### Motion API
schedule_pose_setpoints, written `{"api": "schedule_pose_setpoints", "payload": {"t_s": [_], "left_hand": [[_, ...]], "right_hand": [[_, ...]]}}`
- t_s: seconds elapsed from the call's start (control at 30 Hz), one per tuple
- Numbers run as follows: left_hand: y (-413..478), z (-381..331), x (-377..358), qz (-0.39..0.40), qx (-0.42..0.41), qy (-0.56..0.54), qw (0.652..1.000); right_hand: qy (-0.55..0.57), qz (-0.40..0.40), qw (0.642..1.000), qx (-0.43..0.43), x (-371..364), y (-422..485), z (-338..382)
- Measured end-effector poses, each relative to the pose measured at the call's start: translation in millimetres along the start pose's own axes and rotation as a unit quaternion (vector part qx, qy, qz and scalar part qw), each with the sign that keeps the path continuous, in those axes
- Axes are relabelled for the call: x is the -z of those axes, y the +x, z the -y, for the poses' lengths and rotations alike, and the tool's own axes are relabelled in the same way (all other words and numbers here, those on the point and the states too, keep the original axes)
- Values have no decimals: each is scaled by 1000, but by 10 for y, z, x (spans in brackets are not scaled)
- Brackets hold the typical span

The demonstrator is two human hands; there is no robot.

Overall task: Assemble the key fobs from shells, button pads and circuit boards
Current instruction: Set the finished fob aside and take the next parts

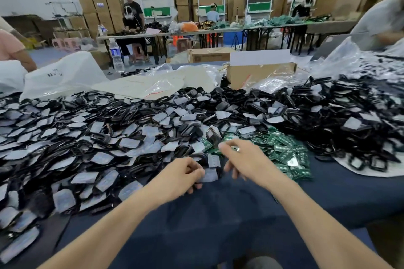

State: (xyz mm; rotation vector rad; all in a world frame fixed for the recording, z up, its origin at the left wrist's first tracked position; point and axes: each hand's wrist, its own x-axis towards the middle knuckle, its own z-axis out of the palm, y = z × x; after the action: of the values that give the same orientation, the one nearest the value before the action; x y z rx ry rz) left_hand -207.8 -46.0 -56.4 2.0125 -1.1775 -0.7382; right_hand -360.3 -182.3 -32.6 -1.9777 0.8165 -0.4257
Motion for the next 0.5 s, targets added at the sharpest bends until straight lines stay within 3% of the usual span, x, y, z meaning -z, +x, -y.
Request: {"api": "schedule_pose_setpoints", "payload": {"t_s": [0.13,0.27,0.5], "left_hand": [[-29,-50,13,15,-11,81,997],[-29,-145,73,12,-33,290,956],[241,-345,248,-36,-48,314,947]], "right_hand": [[28,-74,997,3,170,124,-20],[61,-108,992,6,229,247,-18],[155,-177,972,10,271,470,-49]]}}
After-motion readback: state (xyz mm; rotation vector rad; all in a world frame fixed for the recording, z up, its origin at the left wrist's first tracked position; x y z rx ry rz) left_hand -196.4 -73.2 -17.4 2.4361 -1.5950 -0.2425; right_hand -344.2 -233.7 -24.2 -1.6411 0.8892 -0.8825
